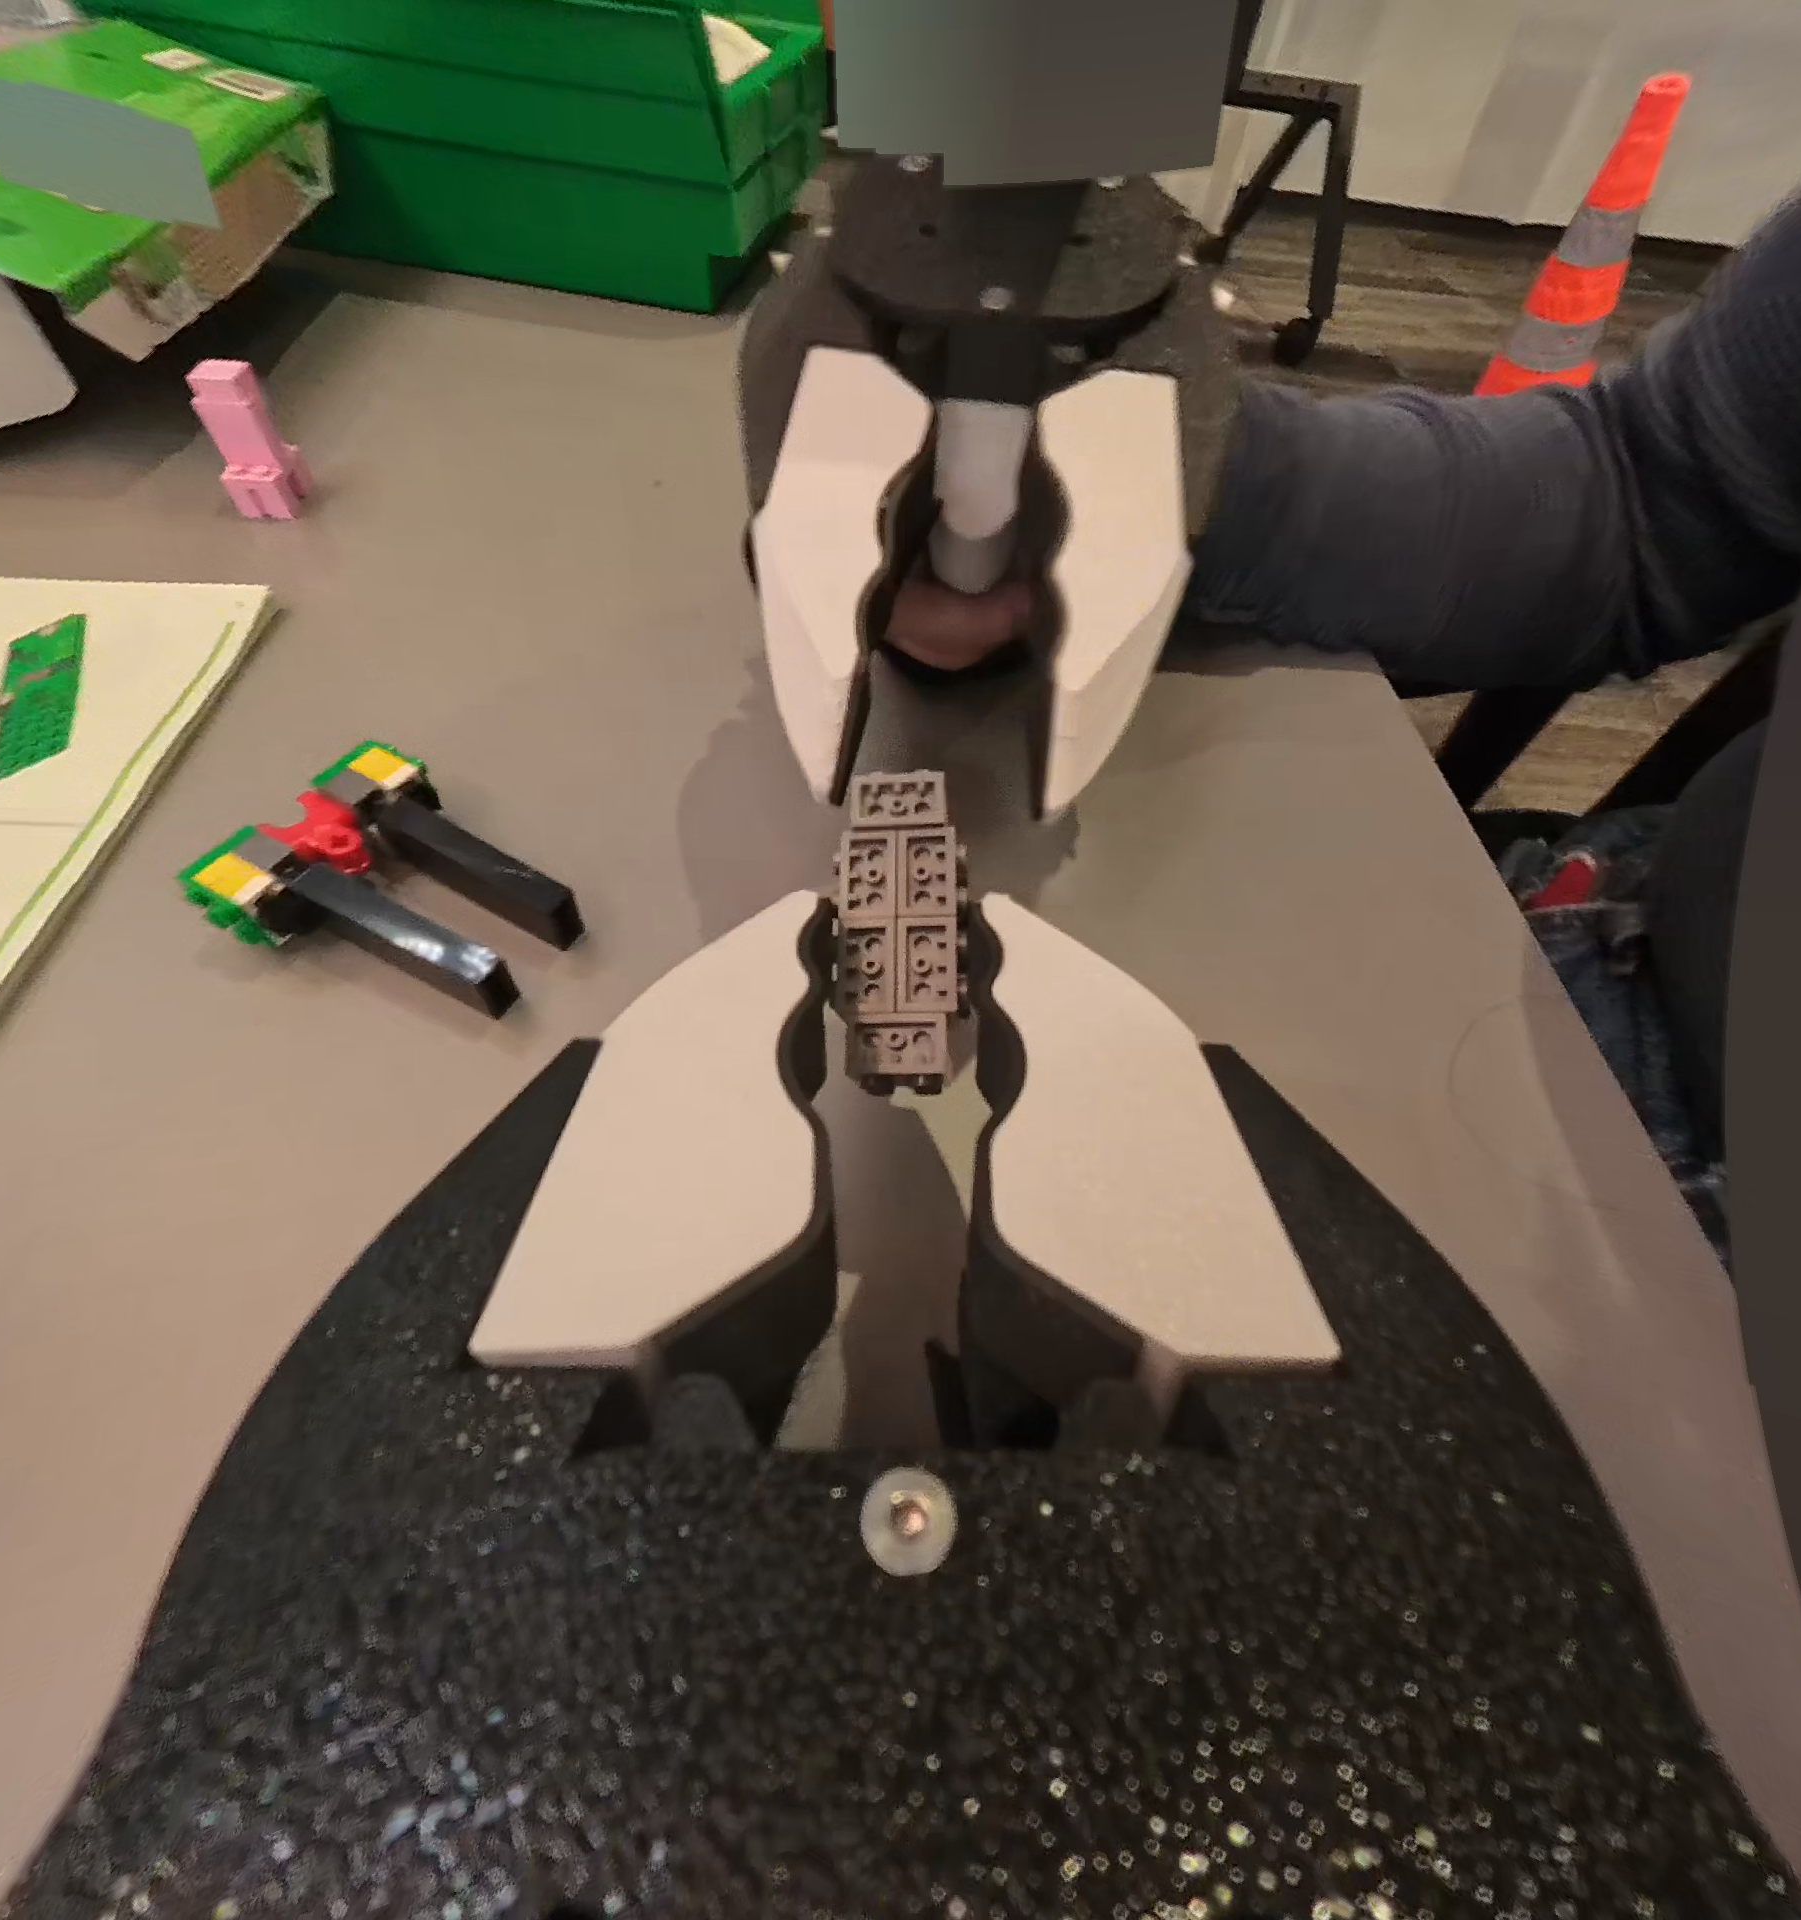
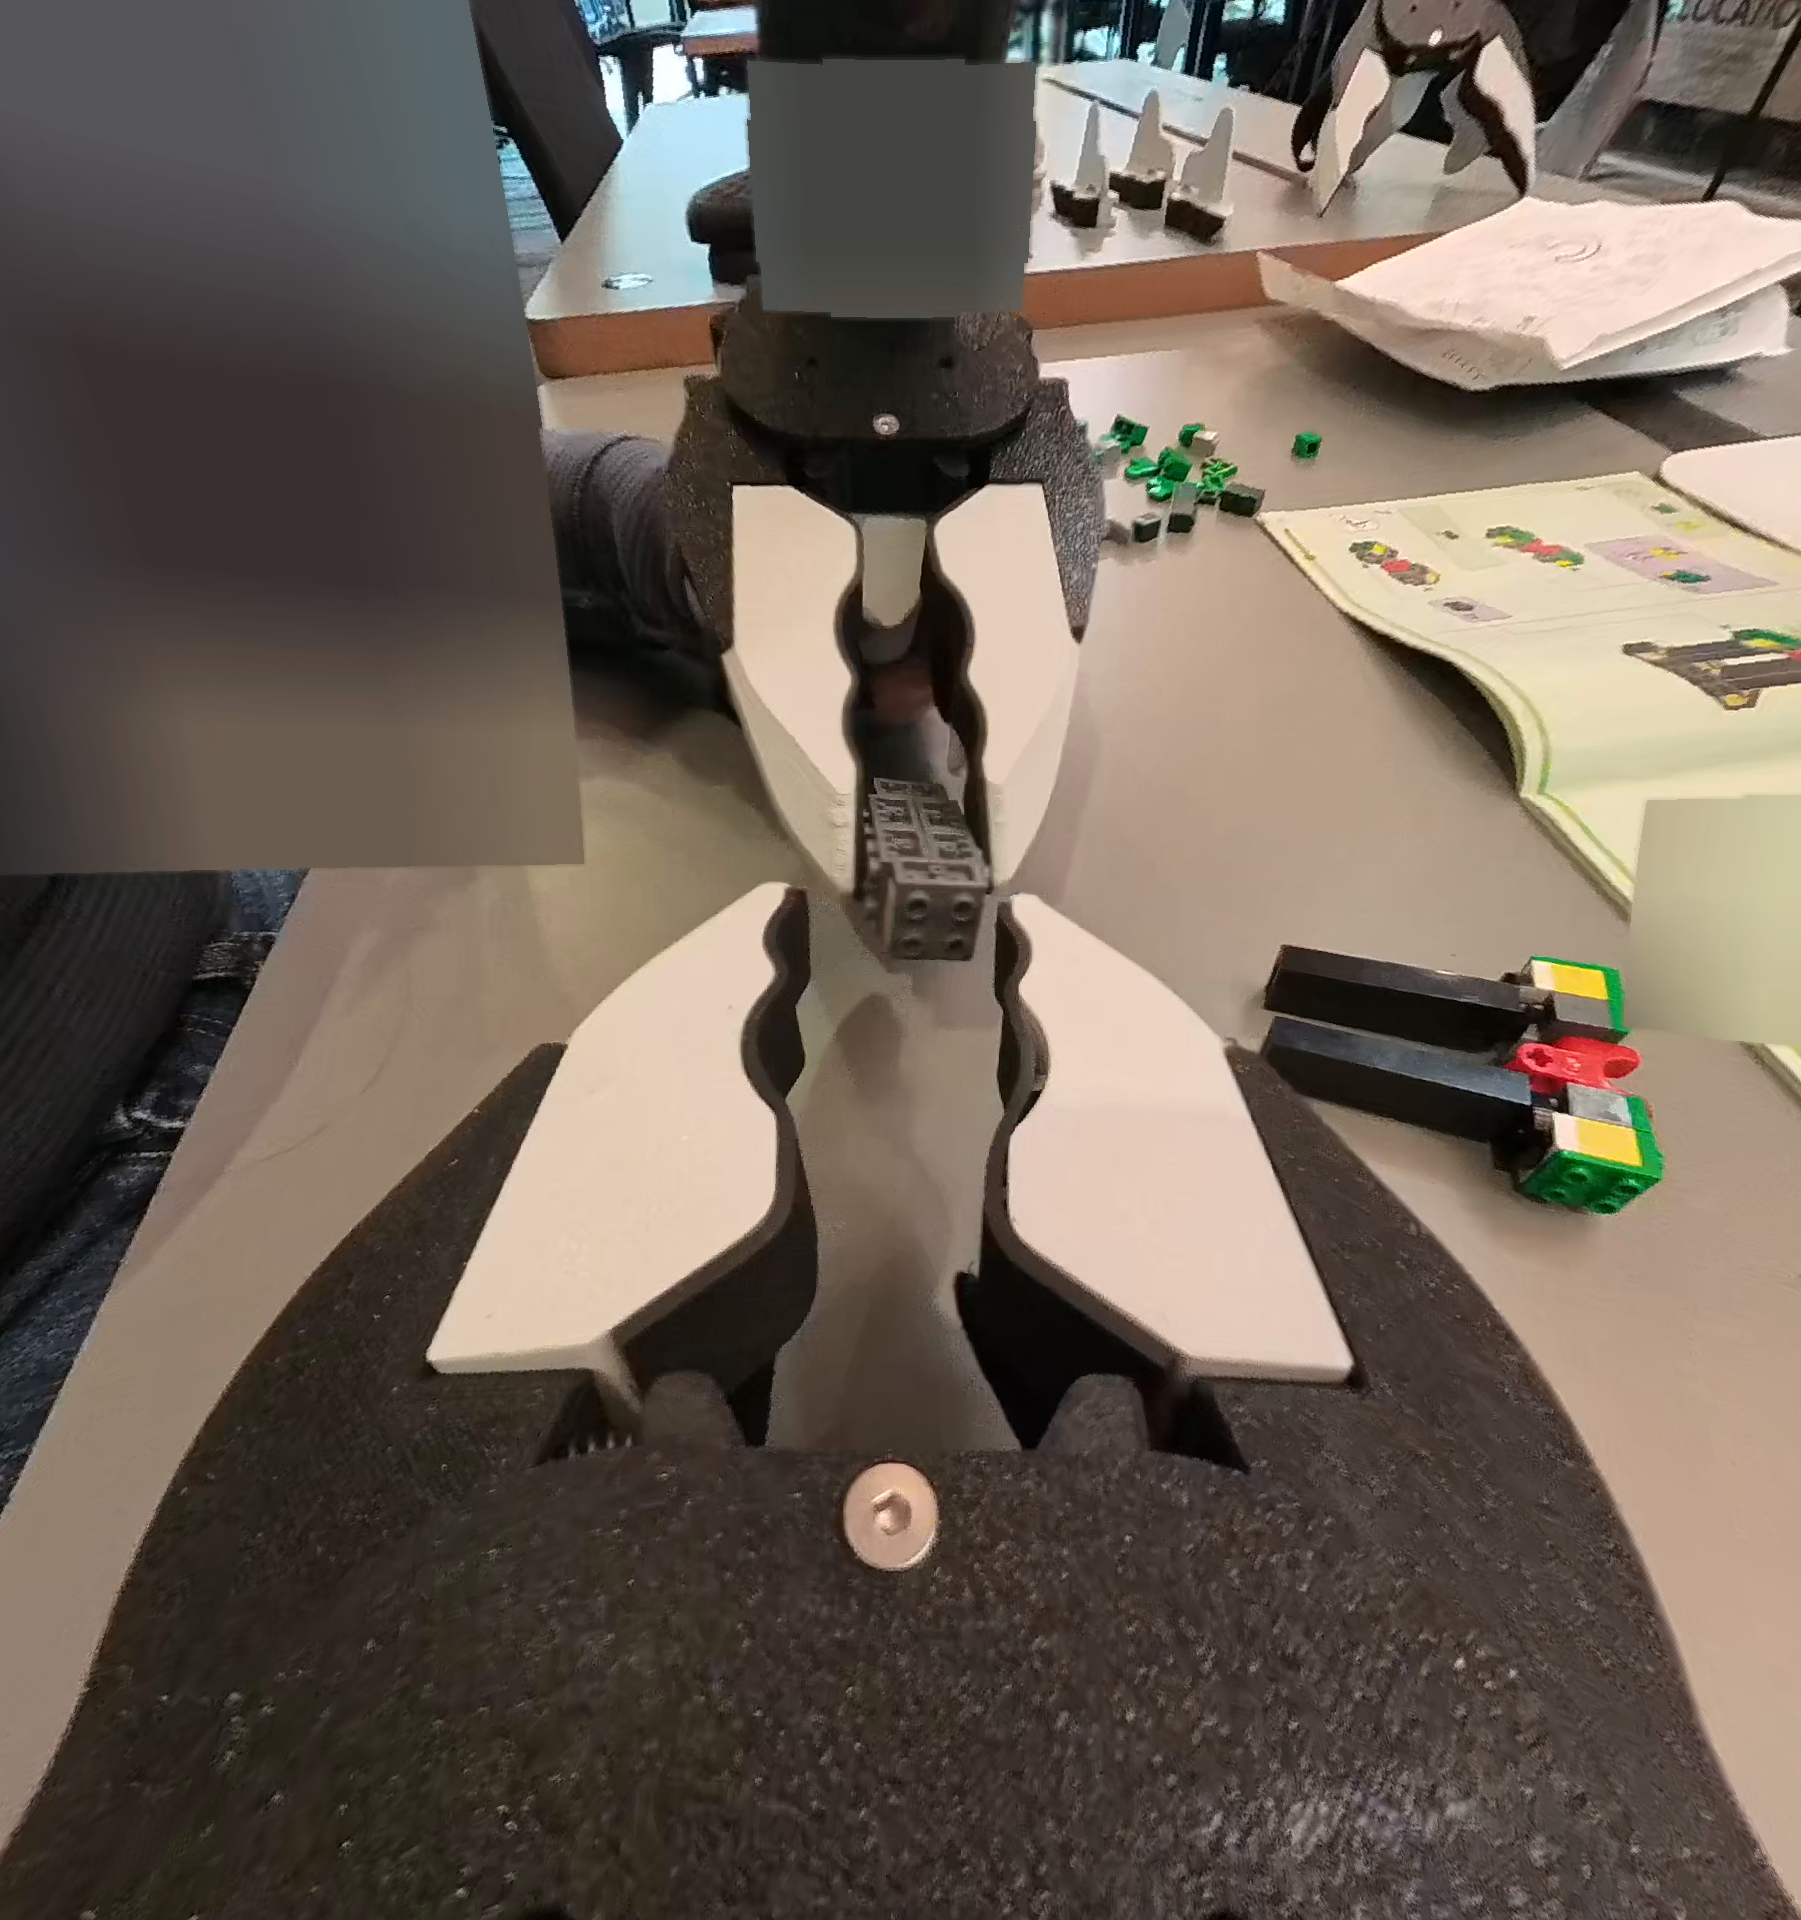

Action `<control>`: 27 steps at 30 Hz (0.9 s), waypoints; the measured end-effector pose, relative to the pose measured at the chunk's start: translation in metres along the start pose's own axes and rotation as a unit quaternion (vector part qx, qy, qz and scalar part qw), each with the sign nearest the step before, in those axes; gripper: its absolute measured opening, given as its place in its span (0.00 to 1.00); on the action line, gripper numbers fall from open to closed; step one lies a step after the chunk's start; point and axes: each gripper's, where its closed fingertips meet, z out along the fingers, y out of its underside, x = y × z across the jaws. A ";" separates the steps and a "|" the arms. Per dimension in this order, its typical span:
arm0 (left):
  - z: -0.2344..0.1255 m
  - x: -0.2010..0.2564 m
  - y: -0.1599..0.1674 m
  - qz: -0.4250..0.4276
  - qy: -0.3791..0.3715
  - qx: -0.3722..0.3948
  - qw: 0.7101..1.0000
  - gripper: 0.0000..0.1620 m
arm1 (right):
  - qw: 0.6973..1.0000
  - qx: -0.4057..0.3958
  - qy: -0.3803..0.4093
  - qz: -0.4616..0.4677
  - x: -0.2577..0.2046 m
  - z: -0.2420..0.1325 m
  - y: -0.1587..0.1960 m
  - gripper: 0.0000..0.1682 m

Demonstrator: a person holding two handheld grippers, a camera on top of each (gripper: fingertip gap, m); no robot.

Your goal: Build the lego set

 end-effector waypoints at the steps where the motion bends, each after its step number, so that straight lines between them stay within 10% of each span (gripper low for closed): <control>1: -0.001 -0.004 -0.001 -0.013 -0.008 0.004 1.000 0.15 | 1.000 0.004 0.009 -0.007 0.002 -0.001 -0.002 0.22; 10: -0.007 -0.022 0.004 -0.146 -0.020 0.011 0.989 0.15 | 0.916 -0.121 0.235 -0.303 0.020 -0.005 -0.016 0.20; 27: -0.005 -0.022 0.010 -0.174 -0.015 -0.003 0.985 0.15 | 0.815 -0.285 0.228 -0.451 0.027 0.007 -0.001 0.15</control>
